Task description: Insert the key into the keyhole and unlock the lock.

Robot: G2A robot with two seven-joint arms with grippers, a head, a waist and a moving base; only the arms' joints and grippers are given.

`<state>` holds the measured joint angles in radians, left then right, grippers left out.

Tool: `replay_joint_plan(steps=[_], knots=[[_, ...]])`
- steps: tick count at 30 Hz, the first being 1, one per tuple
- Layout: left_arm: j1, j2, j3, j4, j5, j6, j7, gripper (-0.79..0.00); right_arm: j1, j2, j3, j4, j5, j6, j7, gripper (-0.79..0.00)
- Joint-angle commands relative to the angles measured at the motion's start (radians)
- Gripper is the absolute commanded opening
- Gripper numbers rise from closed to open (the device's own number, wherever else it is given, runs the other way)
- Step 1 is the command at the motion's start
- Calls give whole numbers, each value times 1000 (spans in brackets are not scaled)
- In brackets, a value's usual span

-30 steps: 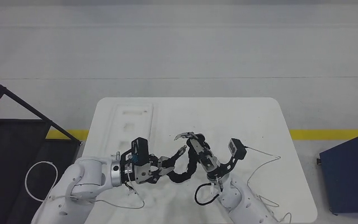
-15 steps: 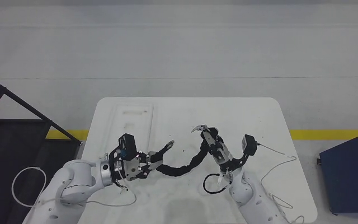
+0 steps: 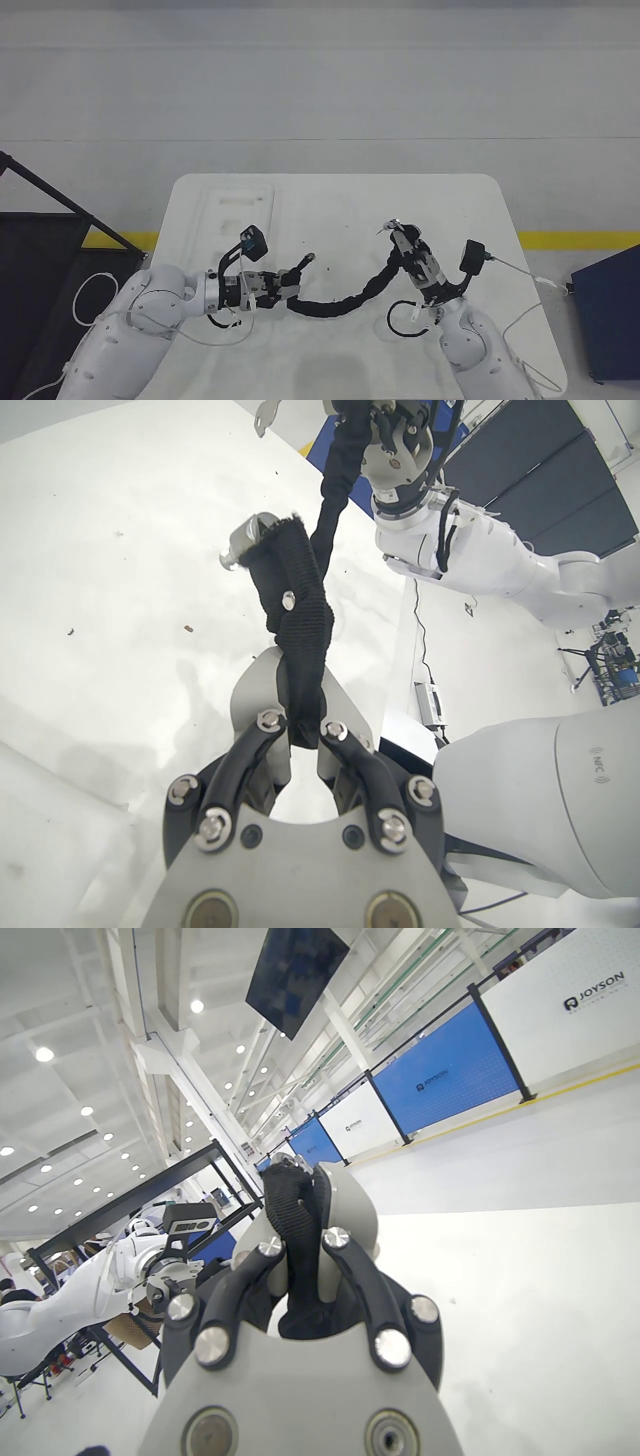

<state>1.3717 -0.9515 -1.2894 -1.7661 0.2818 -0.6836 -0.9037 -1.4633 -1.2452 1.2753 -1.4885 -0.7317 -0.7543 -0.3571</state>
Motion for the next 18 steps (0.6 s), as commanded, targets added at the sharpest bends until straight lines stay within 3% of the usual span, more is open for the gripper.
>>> replay_joint_plan(steps=[1,12,18], knots=[[-27,-2,21,11,-3,10,-10,-785,-5,2,8,8,5,6,20,-785],[-176,-26,166,80,119,160,-25,-785,37,-8,-25,94,36,35,75,-785],[-259,-49,261,171,180,238,-28,-785,73,-10,-34,143,-50,109,114,-785]])
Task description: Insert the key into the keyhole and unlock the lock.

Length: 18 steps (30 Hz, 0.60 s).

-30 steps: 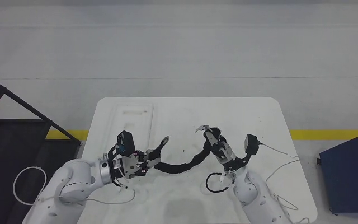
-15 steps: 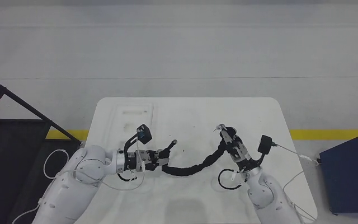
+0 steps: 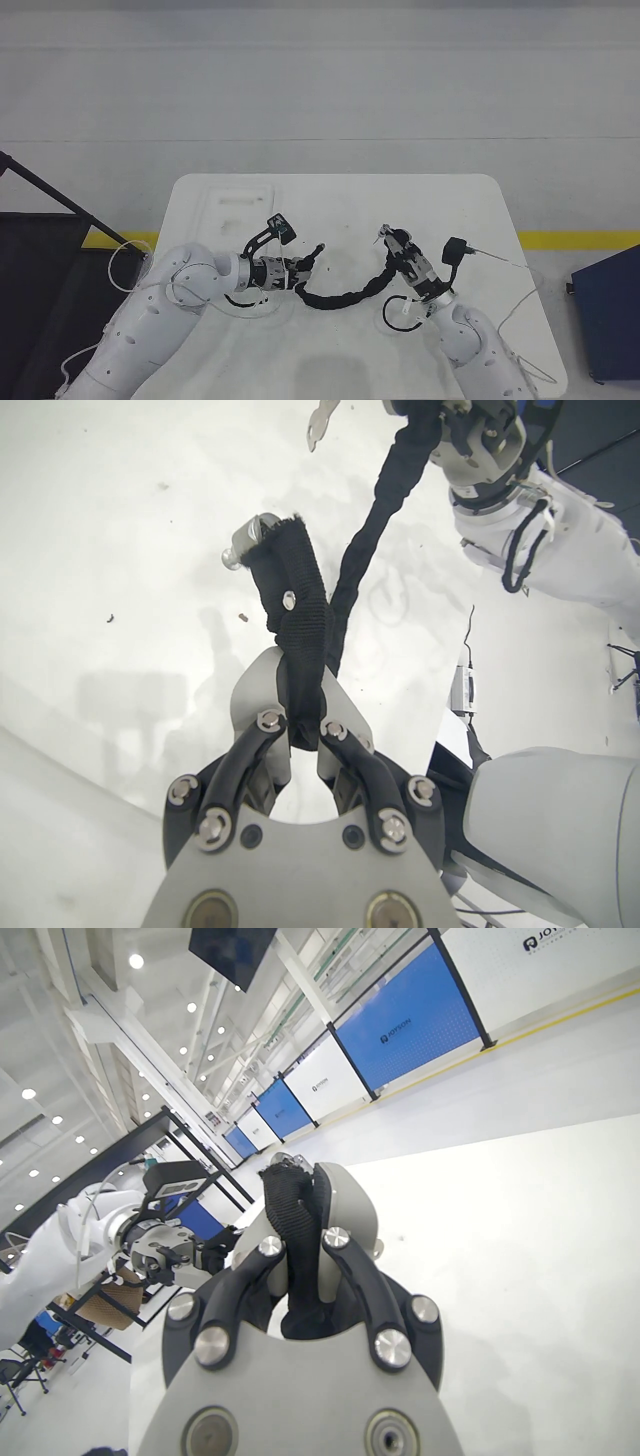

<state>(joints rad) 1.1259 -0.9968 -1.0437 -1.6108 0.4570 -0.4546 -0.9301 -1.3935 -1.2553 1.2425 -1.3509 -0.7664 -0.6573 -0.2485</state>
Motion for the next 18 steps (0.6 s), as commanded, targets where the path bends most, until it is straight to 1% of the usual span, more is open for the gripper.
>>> replay_joint_plan(steps=[1,3,4,5,7,9,13,14,15,16,17,18], knots=[[-26,-8,30,30,8,16,-1,-785,6,-1,-3,12,-23,25,9,-785],[-53,-16,56,63,10,29,-3,-785,18,3,-4,21,-107,77,55,-785],[-64,-20,68,80,11,39,-7,-785,18,3,-5,18,-124,100,72,-785],[-75,-24,82,97,3,49,-19,-785,15,2,-6,13,-118,119,78,-785],[-101,-32,106,126,-18,66,-53,-785,15,3,-7,-5,-151,172,128,-785],[-124,-39,128,149,-14,89,-66,-785,9,3,-8,-25,-151,207,161,-785],[-164,-54,167,196,3,131,-79,-785,-2,3,-10,-67,-149,245,191,-785],[-174,-58,178,205,15,141,-81,-748,-5,3,-10,-73,-151,251,193,-785],[-183,-62,188,214,24,152,-80,-594,-7,3,-9,-77,-154,260,196,-785],[-190,-66,196,223,26,161,-77,-471,-9,3,-9,-82,-156,267,199,-785],[-199,-70,205,232,30,171,-75,0,-11,2,-9,-82,-148,275,207,-643],[-206,-73,212,236,33,174,-71,0,-13,2,-8,-80,-139,286,220,-499]])
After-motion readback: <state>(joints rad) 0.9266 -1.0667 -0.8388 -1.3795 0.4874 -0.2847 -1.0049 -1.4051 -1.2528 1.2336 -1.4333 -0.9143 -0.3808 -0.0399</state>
